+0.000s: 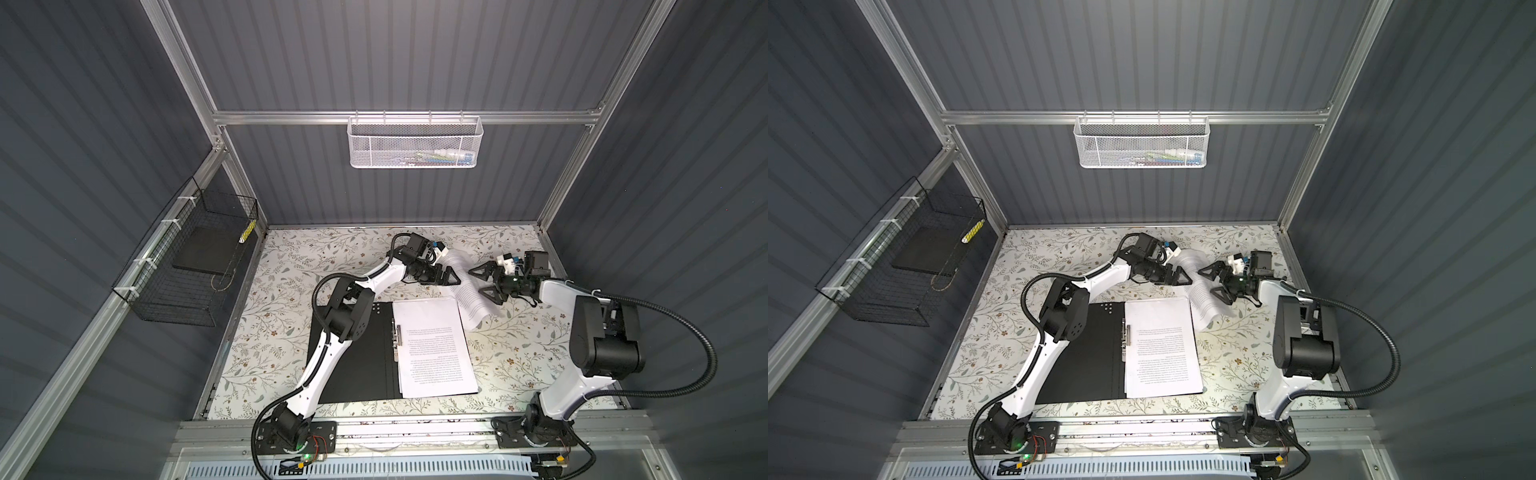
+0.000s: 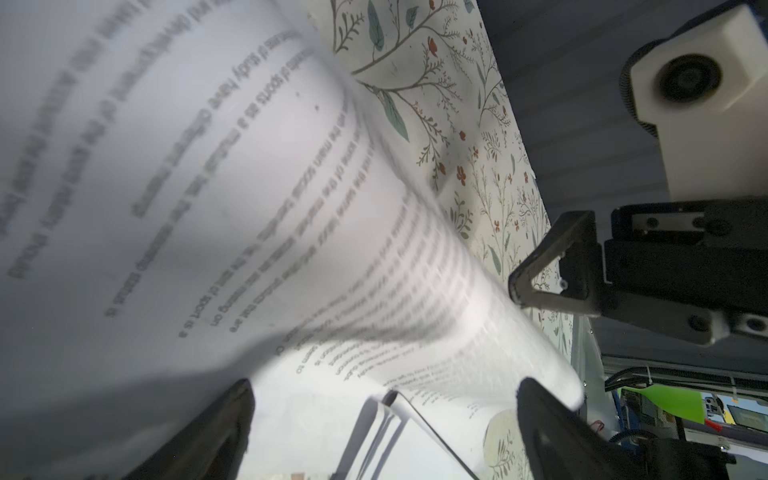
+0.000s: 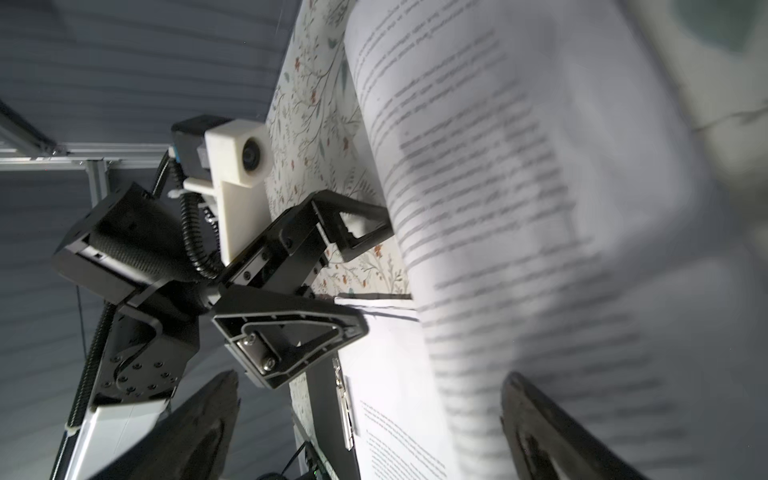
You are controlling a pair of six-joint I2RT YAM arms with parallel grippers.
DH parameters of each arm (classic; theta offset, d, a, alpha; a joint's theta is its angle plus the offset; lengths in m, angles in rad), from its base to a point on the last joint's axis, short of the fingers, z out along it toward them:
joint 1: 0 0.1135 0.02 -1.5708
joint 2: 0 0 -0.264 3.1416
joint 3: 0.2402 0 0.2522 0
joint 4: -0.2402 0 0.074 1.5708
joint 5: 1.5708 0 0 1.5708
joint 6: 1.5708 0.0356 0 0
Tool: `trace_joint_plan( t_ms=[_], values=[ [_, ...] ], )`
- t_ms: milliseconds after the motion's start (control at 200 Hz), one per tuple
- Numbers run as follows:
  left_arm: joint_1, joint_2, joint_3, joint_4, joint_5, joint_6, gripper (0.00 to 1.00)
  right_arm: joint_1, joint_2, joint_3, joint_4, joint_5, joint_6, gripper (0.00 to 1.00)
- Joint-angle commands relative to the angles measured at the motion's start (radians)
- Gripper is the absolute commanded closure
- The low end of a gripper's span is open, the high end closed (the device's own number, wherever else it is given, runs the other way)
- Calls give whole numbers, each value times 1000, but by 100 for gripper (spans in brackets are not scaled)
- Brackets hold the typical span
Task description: Put the files into the folder
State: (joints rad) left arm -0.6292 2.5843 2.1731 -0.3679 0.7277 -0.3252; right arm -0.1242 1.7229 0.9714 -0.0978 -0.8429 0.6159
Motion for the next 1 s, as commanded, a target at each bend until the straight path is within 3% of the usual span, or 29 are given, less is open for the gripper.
trace_joint_plan(
  t_ms=[0,190,315,450,590,835,995],
  values=[
    [17,35,-52,-119,-62,-21,1,-20,-15,-18,-137,155,-66,1],
    [21,47,-27,-148,-51,11,1,-36,-86,-66,-160,249,-65,1],
    [30,51,-18,-139,-51,-3,0,-56,-149,-90,-191,373,-71,1],
    [61,76,23,-153,-80,-20,1,-91,-140,-66,-192,363,-100,1],
    [79,120,127,-262,-116,35,1,-91,-27,53,-241,339,-137,1],
    [136,102,63,-214,-104,6,1,-86,136,189,-187,249,-75,1],
    [155,105,79,-247,-101,33,1,-64,223,266,-186,266,-31,1]
  ],
)
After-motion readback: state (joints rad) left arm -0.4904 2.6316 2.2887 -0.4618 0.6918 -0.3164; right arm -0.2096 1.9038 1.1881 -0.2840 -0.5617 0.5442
